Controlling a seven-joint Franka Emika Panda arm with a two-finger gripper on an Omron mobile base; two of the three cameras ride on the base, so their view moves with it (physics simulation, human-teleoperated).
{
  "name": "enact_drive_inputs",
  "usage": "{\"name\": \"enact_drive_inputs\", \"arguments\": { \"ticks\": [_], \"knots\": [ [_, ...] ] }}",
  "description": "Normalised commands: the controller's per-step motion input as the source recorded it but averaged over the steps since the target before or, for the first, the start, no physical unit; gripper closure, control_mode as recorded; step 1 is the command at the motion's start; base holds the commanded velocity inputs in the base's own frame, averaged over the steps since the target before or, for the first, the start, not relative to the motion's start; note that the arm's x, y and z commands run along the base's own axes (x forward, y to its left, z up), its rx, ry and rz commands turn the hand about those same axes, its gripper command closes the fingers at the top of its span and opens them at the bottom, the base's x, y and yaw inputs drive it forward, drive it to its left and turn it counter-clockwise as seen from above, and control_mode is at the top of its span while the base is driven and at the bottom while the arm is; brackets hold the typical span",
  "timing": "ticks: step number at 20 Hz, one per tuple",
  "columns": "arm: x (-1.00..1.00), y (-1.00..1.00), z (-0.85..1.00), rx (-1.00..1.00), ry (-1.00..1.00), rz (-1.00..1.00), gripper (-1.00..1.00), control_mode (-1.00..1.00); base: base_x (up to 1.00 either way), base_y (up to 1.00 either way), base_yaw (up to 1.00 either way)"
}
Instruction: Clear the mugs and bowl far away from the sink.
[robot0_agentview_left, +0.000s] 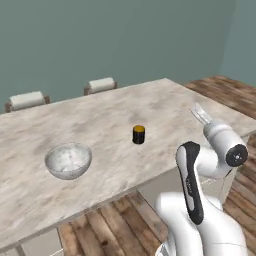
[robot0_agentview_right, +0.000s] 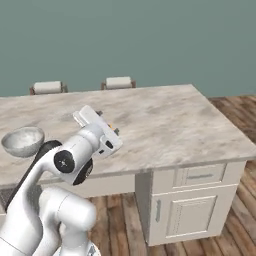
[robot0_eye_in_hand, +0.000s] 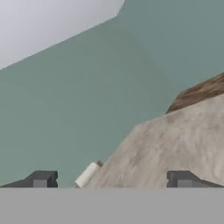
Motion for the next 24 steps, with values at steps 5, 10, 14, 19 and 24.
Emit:
{"name": "enact_drive_inputs", "arguments": {
  "ticks": [5,10,14,19,24],
  "knots": [
    [0.0,0.0,0.0,0.0,0.0,0.0,-1.0,1.0,0.0,0.27,-1.0],
    [0.0,0.0,0.0,0.0,0.0,0.0,-1.0,1.0,0.0,0.15,-1.0],
    [0.0,0.0,0.0,0.0,0.0,0.0,-1.0,1.0,0.0,0.04,-1.0],
    [0.0,0.0,0.0,0.0,0.0,0.0,-1.0,1.0,0.0,0.0,-1.0],
    [0.0,0.0,0.0,0.0,0.0,0.0,-1.0,1.0,0.0,0.0,-1.0]
  ]
}}
